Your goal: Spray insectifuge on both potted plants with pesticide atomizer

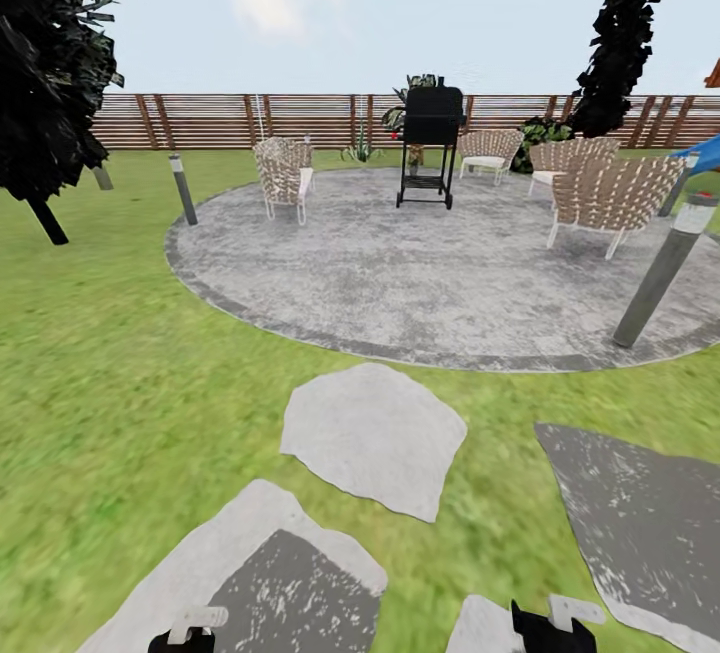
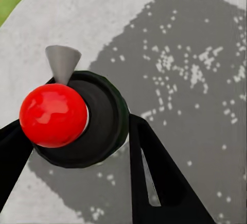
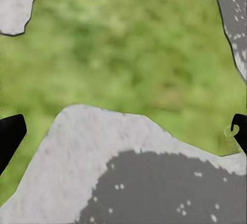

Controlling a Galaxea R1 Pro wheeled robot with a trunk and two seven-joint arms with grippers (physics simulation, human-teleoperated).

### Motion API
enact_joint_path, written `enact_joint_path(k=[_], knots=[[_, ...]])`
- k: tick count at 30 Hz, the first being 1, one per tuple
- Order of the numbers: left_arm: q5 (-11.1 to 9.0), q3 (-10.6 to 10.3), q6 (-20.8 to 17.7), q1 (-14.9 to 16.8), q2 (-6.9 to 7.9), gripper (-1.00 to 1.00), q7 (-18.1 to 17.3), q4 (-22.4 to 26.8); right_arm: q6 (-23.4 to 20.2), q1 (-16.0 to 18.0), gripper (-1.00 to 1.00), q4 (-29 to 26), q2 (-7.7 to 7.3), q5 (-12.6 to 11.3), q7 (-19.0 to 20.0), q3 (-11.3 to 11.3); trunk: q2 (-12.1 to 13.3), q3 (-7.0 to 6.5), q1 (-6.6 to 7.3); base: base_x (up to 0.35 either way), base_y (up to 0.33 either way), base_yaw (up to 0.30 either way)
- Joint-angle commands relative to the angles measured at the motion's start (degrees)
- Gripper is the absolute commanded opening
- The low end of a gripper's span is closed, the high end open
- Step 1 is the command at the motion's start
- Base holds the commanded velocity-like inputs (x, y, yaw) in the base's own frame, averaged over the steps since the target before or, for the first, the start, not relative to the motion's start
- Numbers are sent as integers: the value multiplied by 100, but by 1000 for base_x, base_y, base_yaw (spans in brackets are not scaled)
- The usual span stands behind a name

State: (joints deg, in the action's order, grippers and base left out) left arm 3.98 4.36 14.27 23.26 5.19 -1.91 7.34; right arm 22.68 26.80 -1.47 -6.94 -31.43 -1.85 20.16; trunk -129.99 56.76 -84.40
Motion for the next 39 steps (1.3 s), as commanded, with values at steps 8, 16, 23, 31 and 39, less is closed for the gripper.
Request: enact_joint_path(k=[8, 16, 23, 31, 39], knots=[[42, 47, 22, 3, -1, -100, -19, -5, 9, 3, 100, -2, 0, -38, -20, 49, -2, 5, -2, 336, 0, 0], [42, 47, 22, 3, -1, -100, -18, -5, 9, 2, 100, -3, 0, -37, -19, 46, -2, 5, -2, 336, 0, 0], [42, 47, 23, 3, -1, -100, -18, -5, 9, 1, 100, -2, 0, -37, -19, 48, -2, 5, -2, 336, 0, 0], [42, 47, 23, 3, -1, -100, -20, -5, 9, 3, 100, -1, 0, -36, -20, 49, -2, 5, -2, 336, 0, 0], [42, 47, 21, 3, -1, -100, -19, -5, 9, 6, 100, -1, 0, -36, -19, 49, -2, 5, -2, 336, 0, 0]])
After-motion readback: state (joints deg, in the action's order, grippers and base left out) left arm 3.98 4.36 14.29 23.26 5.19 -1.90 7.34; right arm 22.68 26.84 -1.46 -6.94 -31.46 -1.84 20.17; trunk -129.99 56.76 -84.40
